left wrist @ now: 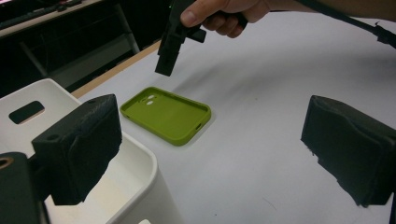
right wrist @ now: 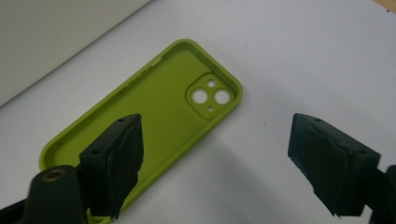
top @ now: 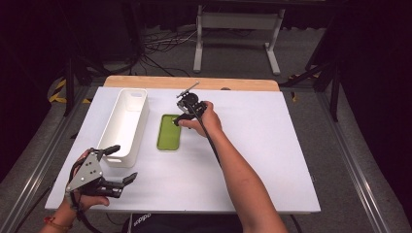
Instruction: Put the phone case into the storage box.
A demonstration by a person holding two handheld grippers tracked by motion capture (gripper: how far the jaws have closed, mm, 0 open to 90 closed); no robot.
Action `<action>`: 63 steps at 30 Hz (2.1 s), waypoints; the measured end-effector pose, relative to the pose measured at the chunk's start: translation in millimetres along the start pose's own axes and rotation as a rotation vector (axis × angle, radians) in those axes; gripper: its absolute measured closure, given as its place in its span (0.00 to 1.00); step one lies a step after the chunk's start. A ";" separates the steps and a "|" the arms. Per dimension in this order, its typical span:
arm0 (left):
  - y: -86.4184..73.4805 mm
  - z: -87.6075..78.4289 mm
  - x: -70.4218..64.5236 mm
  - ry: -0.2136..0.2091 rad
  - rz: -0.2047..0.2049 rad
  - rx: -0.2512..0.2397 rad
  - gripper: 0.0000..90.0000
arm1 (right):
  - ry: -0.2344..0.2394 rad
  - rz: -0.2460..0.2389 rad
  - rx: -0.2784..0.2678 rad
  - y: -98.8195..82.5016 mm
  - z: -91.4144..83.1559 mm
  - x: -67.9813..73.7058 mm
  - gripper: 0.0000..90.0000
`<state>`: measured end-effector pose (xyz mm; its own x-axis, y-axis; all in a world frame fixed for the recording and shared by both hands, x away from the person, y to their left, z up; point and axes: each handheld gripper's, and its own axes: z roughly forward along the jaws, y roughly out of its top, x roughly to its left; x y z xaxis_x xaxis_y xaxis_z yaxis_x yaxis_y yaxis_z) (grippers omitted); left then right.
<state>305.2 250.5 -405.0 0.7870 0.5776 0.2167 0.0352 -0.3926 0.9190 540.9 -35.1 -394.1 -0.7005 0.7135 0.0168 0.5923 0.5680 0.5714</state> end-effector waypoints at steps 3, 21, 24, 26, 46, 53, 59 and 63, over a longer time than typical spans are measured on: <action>-1.7 1.4 -0.7 -0.015 -0.010 0.006 0.07 | 0.007 0.007 0.028 -0.1 14.8 -6.8 0.29; -3.9 -0.3 -1.2 -0.049 -0.021 0.003 0.07 | -0.011 0.103 0.026 2.3 51.0 -18.4 0.63; -4.0 0.2 -1.4 -0.049 -0.019 0.007 0.07 | 0.002 0.099 0.015 3.2 53.9 -19.4 0.69; -4.3 1.2 -2.3 -0.054 -0.030 0.000 0.07 | 0.012 0.099 0.013 3.4 54.2 -19.7 0.73; -4.9 3.7 0.1 -0.091 -0.051 0.029 0.07 | -0.158 0.048 0.019 8.4 53.5 0.3 0.97; -4.7 6.0 0.3 -0.076 -0.079 0.023 0.08 | -0.167 0.075 -0.012 3.1 45.8 -1.2 0.98; -1.4 9.8 -0.3 -0.041 -0.109 0.036 0.09 | -0.182 0.083 -0.097 -1.6 26.4 1.0 0.98; 3.8 16.9 -2.3 -0.028 -0.118 0.039 0.10 | -0.206 0.072 -0.177 -8.2 8.4 5.7 0.98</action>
<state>313.9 235.6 -407.6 0.7930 0.6013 0.0983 0.1517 -0.3511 0.9240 535.3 -32.2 -405.6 -0.5528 0.8279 -0.0944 0.5458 0.4454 0.7097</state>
